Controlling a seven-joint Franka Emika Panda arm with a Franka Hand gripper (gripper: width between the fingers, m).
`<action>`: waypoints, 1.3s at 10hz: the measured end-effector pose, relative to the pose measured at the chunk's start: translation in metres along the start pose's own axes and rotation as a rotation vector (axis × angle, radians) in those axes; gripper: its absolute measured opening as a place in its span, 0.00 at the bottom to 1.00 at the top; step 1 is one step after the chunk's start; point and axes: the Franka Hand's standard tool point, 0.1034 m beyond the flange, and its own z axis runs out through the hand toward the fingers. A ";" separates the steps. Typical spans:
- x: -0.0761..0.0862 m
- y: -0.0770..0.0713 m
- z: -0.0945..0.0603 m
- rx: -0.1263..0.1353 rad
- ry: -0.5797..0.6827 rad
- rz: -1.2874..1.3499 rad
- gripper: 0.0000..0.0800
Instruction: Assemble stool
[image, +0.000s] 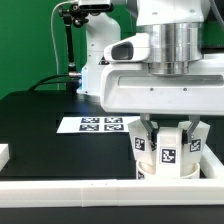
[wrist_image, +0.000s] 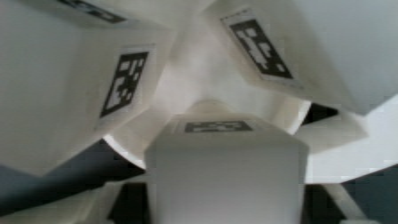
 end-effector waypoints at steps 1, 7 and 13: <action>0.000 -0.001 0.000 0.007 -0.001 0.087 0.43; 0.000 -0.002 0.001 0.034 0.003 0.505 0.43; -0.002 -0.010 0.002 0.084 0.015 0.966 0.43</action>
Offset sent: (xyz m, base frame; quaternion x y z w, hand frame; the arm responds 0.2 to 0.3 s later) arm 0.0000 0.0000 0.0000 0.0000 0.0000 0.1938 0.9810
